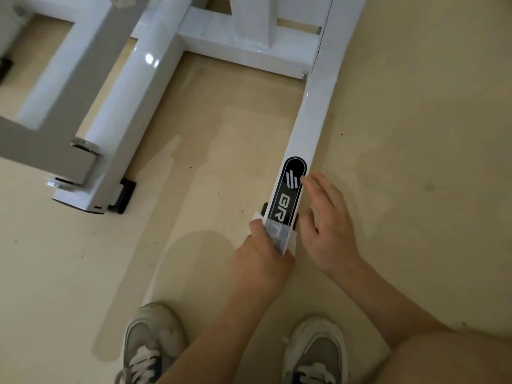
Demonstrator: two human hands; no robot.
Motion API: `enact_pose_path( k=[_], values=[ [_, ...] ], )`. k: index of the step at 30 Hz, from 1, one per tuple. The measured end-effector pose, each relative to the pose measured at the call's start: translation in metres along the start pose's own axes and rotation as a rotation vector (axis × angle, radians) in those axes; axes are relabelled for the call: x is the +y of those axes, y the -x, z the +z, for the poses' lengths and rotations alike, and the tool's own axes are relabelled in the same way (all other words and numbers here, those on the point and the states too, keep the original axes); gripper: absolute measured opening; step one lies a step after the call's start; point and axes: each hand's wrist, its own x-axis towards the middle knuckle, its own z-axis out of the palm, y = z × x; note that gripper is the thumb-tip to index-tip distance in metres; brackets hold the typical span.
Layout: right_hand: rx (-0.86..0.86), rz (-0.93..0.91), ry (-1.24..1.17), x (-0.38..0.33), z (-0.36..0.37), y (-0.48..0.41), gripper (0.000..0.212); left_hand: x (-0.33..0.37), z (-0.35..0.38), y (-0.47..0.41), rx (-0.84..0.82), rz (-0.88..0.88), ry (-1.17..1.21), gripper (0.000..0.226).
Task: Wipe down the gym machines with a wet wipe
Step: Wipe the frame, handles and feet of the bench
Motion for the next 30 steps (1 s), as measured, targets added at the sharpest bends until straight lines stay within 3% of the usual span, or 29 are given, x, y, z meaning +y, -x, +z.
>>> enact_pose_path(
  k=[5, 12, 19, 21, 24, 28, 30],
  values=[
    [-0.068, -0.035, -0.023, -0.008, 0.014, -0.003, 0.049, -0.012, 0.007, 0.014, 0.012, -0.015, -0.053, 0.037],
    [-0.009, -0.055, -0.073, 0.002, 0.011, 0.014, 0.048, 0.037, -0.005, -0.047, 0.052, 0.137, -0.113, 0.038],
    [-0.076, 0.155, -0.12, 0.003, -0.004, -0.025, 0.063, 0.104, -0.012, -0.131, 0.008, 0.145, -0.078, 0.064],
    [-0.106, 0.169, -0.155, 0.006, -0.007, -0.034, 0.064, 0.11, -0.012, -0.132, 0.056, 0.179, -0.06, 0.063],
    [-0.157, 0.24, -0.401, 0.003, -0.015, -0.037, 0.077, 0.094, -0.01, -0.115, 0.132, 0.208, -0.027, 0.058],
    [-0.205, 0.397, -0.5, -0.01, -0.011, -0.029, 0.06, 0.072, -0.01, -0.089, 0.043, 0.143, -0.012, 0.054],
    [-0.21, 0.429, -0.475, -0.015, -0.008, -0.042, 0.064, 0.075, -0.015, -0.1, 0.007, 0.149, -0.01, 0.052]
  ],
)
